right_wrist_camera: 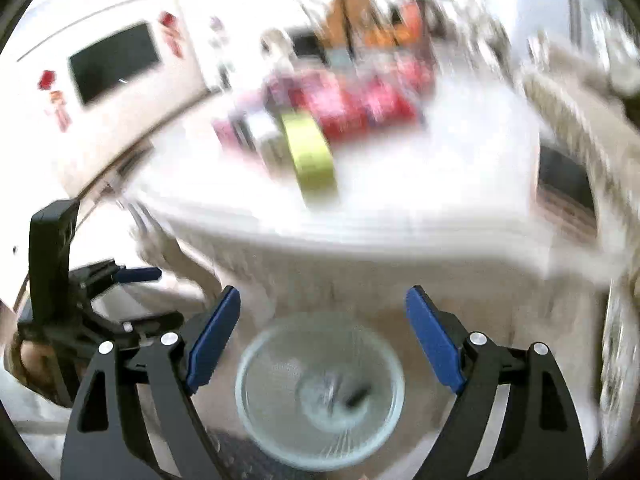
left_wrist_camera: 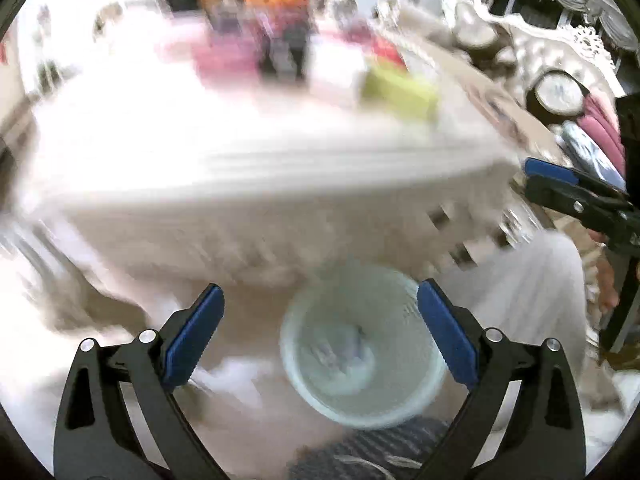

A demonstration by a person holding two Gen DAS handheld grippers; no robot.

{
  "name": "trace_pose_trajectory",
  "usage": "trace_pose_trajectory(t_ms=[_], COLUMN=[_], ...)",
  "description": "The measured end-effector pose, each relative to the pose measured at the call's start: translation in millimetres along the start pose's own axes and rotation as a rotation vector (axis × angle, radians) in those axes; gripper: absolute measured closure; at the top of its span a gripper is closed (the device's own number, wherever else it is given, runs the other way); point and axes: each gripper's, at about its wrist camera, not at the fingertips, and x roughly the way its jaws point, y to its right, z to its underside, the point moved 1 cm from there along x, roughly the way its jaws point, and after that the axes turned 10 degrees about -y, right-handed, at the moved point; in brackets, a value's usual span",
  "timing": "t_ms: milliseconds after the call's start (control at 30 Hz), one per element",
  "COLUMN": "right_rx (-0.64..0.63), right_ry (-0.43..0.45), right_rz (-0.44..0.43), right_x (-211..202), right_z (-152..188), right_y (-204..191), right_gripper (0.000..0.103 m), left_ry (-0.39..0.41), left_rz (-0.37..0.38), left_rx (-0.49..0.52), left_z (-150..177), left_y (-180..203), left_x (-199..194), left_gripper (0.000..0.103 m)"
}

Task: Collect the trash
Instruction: 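Reach both tools back toward the items on the table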

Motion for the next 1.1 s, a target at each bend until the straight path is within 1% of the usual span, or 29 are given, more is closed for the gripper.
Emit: trace_pose_trajectory(t_ms=[33,100,167,200,267,300,367,400,467,533,567,633,700,767,900,1033,1100], right_rx=[-0.023,-0.097,-0.128,-0.136,-0.123,-0.112,-0.092,-0.088,-0.076,-0.066,-0.065,-0.064,-0.066,-0.071,-0.098,-0.102,-0.115], right_ry=[0.017,0.027,0.013,0.001,-0.006,-0.013,-0.017,-0.014,-0.007,-0.008,-0.008,-0.014,-0.021,-0.025,-0.044,-0.068,-0.076], right_rz=[0.007,0.057,0.074,0.074,0.055,0.05,0.042,0.041,0.038,0.033,0.032,0.029,0.034,0.028,0.028,0.026,0.032], right_x=[2,17,32,42,51,53,54,54,53,53,53,54,56,56,64,77,80], right_z=[-6,-29,-42,-50,-57,-58,-62,-61,-58,-58,-59,-59,-59,-57,-59,-66,-68], right_y=[-1,-6,-6,-6,-4,-4,-3,-2,1,4,4,5,4,3,2,5,5], right_gripper=[0.022,0.022,0.022,0.022,0.022,0.022,0.022,0.022,0.022,0.022,0.022,0.022,0.022,0.022,0.022,0.022,0.022], left_ry=[0.042,0.127,0.161,0.164,0.183,0.184,0.165,0.147,0.101,0.056,0.03,0.007,-0.024,-0.032,-0.066,-0.1,-0.124], left_rz=[-0.033,-0.072,-0.074,-0.069,-0.06,-0.066,-0.096,-0.11,-0.112,-0.085,-0.055,-0.024,-0.012,-0.013,0.026,0.033,-0.012], left_rx=[-0.003,-0.018,-0.055,-0.069,-0.084,-0.085,-0.075,-0.064,-0.039,-0.028,-0.022,-0.015,-0.006,-0.005,-0.012,0.002,0.022], left_z=[-11,-40,-74,-86,-114,-132,-156,-166,-181,-184,-182,-181,-184,-187,-202,-212,-211], left_y=[-7,-23,-43,-48,-61,-64,-74,-77,-78,-82,-86,-86,-84,-83,-83,-82,-88], left_x=[-9,-21,-23,-24,-24,-19,-10,-3,10,26,34,40,50,55,68,75,74], left_gripper=[0.008,0.008,0.008,0.009,0.008,0.008,0.008,0.009,0.009,0.009,0.009,0.008,0.008,0.008,0.008,0.008,0.008])
